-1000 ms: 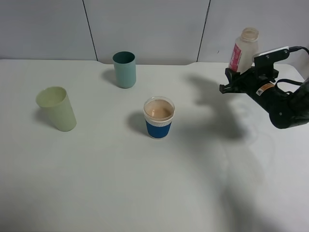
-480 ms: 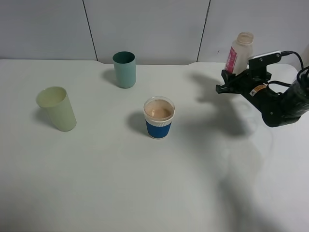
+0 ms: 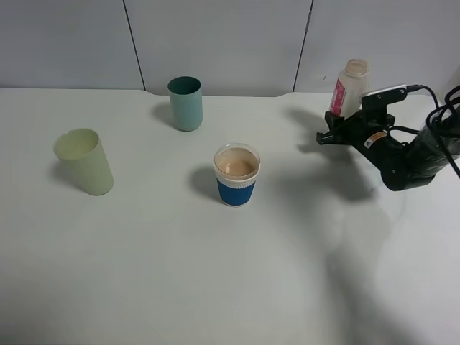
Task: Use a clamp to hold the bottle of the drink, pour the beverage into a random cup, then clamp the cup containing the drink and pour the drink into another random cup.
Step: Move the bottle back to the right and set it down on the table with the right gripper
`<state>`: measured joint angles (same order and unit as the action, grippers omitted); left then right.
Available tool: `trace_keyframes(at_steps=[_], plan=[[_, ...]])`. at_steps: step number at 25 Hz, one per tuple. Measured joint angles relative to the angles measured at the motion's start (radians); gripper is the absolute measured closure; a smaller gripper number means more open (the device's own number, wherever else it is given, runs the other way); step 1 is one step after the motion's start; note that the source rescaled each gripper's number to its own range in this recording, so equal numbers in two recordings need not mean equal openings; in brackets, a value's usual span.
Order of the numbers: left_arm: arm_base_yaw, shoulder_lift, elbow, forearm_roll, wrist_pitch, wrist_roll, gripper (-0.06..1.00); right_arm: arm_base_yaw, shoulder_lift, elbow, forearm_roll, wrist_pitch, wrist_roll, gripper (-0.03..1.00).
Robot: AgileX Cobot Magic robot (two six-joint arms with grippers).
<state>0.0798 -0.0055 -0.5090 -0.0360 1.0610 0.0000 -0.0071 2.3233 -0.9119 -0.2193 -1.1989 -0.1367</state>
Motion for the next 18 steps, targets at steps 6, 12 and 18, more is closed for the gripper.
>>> trace_keyframes(at_steps=[6, 12, 18], plan=[[0.000, 0.000, 0.000, 0.000, 0.000, 0.000, 0.27, 0.000, 0.036, -0.010, 0.000, 0.026, 0.000, 0.97], [0.000, 0.000, 0.000, 0.000, 0.000, 0.000, 0.27, 0.000, 0.042, -0.012, 0.001, 0.024, 0.001, 0.97], [0.000, 0.000, 0.000, 0.000, 0.000, 0.000, 0.27, 0.000, 0.042, -0.012, 0.041, 0.024, 0.001, 0.97]])
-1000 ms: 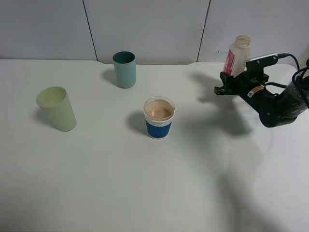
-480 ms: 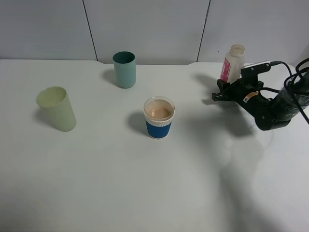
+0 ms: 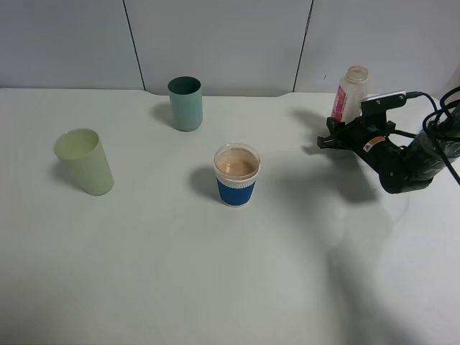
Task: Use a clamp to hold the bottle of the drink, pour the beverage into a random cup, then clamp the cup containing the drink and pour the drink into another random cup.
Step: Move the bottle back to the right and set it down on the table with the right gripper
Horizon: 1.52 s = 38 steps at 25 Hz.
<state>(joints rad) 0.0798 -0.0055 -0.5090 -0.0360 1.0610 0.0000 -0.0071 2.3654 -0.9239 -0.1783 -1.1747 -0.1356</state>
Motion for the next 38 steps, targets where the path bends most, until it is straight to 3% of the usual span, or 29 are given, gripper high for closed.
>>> trace_keyframes(at_steps=[16, 21, 23, 24, 26, 27, 28, 30, 31, 32, 38], plan=[[0.000, 0.000, 0.000, 0.000, 0.000, 0.000, 0.27, 0.002, 0.000, 0.000, 0.005, 0.000, 0.033, 0.92], [0.000, 0.000, 0.000, 0.000, 0.000, 0.000, 0.27, 0.005, -0.001, 0.000, 0.018, -0.001, 0.036, 0.84], [0.000, 0.000, 0.000, 0.000, 0.000, 0.000, 0.27, 0.005, -0.003, 0.000, 0.026, -0.002, 0.038, 0.73], [0.000, 0.000, 0.000, 0.000, 0.000, 0.000, 0.27, 0.005, -0.008, 0.000, 0.029, -0.002, 0.043, 0.59], [0.000, 0.000, 0.000, 0.000, 0.000, 0.000, 0.27, 0.005, -0.010, 0.000, 0.029, -0.002, 0.042, 0.56], [0.000, 0.000, 0.000, 0.000, 0.000, 0.000, 0.27, 0.005, -0.013, 0.000, 0.029, -0.002, 0.043, 0.48], [0.000, 0.000, 0.000, 0.000, 0.000, 0.000, 0.27, 0.005, -0.013, 0.000, 0.029, -0.002, 0.043, 0.48], [0.000, 0.000, 0.000, 0.000, 0.000, 0.000, 0.27, 0.005, -0.022, 0.000, 0.030, -0.001, 0.043, 0.37], [0.000, 0.000, 0.000, 0.000, 0.000, 0.000, 0.27, 0.006, -0.045, 0.000, 0.030, 0.064, 0.043, 0.30], [0.000, 0.000, 0.000, 0.000, 0.000, 0.000, 0.27, 0.007, -0.067, 0.000, 0.035, 0.109, 0.043, 0.30], [0.000, 0.000, 0.000, 0.000, 0.000, 0.000, 0.27, 0.007, -0.106, 0.001, 0.049, 0.149, 0.043, 0.26]])
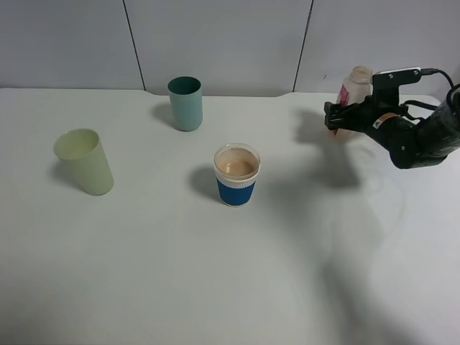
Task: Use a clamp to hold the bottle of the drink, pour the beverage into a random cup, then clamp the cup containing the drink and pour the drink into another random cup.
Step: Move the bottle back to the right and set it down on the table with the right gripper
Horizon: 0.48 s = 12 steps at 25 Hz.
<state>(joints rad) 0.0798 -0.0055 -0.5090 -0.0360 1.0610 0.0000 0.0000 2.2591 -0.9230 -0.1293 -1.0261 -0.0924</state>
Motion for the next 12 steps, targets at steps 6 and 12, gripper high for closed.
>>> trace_keyframes(at_steps=[6, 12], plan=[[0.000, 0.000, 0.000, 0.000, 0.000, 0.000, 0.27, 0.000, -0.092, 0.000, 0.006, 0.125, 0.000, 0.15], [0.000, 0.000, 0.000, 0.000, 0.000, 0.000, 0.27, 0.008, -0.143, 0.000, 0.006, 0.194, -0.014, 0.15]])
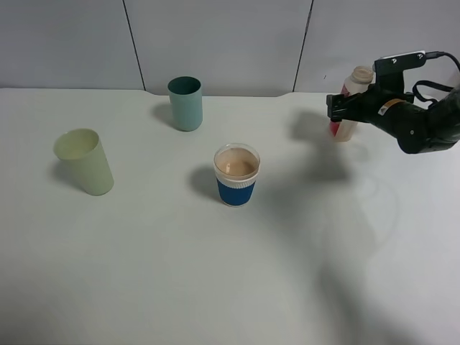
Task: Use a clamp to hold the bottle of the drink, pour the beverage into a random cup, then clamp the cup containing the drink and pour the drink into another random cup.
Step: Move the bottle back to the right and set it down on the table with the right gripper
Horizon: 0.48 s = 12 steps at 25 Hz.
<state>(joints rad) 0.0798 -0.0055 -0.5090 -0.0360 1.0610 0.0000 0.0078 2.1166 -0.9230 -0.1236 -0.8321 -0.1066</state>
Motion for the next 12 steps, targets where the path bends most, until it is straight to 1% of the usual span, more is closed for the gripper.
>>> trace_keyframes(at_steps=[2, 3, 7, 10, 12], plan=[[0.000, 0.000, 0.000, 0.000, 0.000, 0.000, 0.27, 0.000, -0.009, 0.000, 0.000, 0.007, -0.006, 0.15], [0.000, 0.000, 0.000, 0.000, 0.000, 0.000, 0.27, 0.005, -0.033, 0.000, 0.000, 0.042, -0.018, 0.15], [0.000, 0.000, 0.000, 0.000, 0.000, 0.000, 0.27, 0.009, -0.056, 0.000, 0.000, 0.065, -0.031, 0.15], [0.000, 0.000, 0.000, 0.000, 0.000, 0.000, 0.27, 0.010, -0.098, 0.001, 0.000, 0.129, -0.035, 0.15], [0.000, 0.000, 0.000, 0.000, 0.000, 0.000, 0.27, 0.011, -0.109, 0.001, 0.000, 0.147, -0.042, 0.15]])
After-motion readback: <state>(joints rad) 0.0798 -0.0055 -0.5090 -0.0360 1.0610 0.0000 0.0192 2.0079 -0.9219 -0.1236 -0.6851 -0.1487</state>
